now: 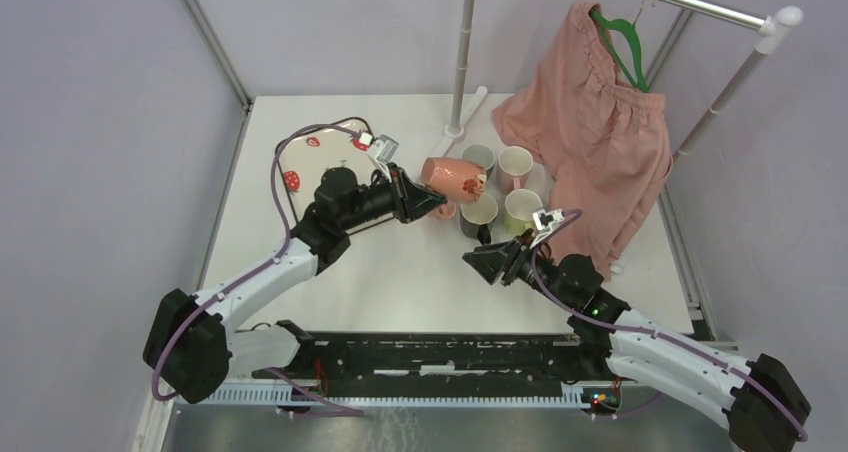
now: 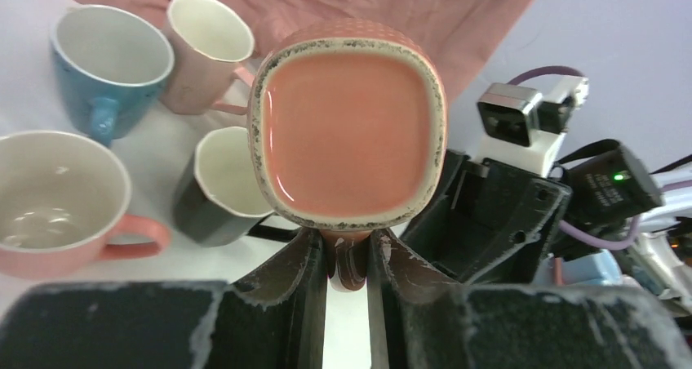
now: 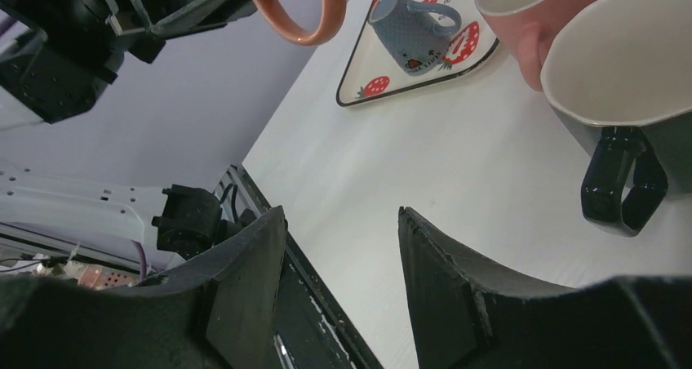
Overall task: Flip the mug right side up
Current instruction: Turn over the cup on the tray.
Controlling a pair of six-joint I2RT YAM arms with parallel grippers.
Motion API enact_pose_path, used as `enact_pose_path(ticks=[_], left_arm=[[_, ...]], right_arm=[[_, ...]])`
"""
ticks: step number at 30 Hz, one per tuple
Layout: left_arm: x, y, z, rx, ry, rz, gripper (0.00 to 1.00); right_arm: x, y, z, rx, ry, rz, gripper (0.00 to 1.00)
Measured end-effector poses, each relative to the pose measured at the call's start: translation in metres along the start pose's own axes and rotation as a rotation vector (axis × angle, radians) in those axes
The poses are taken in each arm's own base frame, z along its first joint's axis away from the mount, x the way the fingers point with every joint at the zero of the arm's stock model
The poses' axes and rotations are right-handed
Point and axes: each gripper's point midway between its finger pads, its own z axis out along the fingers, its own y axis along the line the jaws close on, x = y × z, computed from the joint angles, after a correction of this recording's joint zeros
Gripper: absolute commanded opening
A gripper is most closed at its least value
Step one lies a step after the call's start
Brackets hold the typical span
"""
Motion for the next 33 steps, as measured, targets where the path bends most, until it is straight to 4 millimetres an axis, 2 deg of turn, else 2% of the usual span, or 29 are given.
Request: enact_pose_path(ticks=[8, 16, 25, 33], left_arm=[[0.002, -0.020, 0.004, 0.069, -0.111, -0.134, 0.02], [-0.003, -0.034, 0.001, 0.129, -0.185, -0.224, 0.02], [-0.015, -0.056, -0.007, 0.201, -0.226, -0.237, 0.02], [-0.011, -0.062, -0.009, 0.220, -0.221, -0.238, 0.02]], right_arm=[[-0.014, -0.001, -0.003, -0.029, -0.131, 0.064, 0.63], [-0.041, 0.020, -0.002, -0.130, -0.249, 0.115, 0.69], [-0.055, 0.033, 0.003, -0.231, -0.279, 0.208, 0.70], [-0.076, 0.058, 0.007, -0.329, -0.302, 0.215, 0.68]])
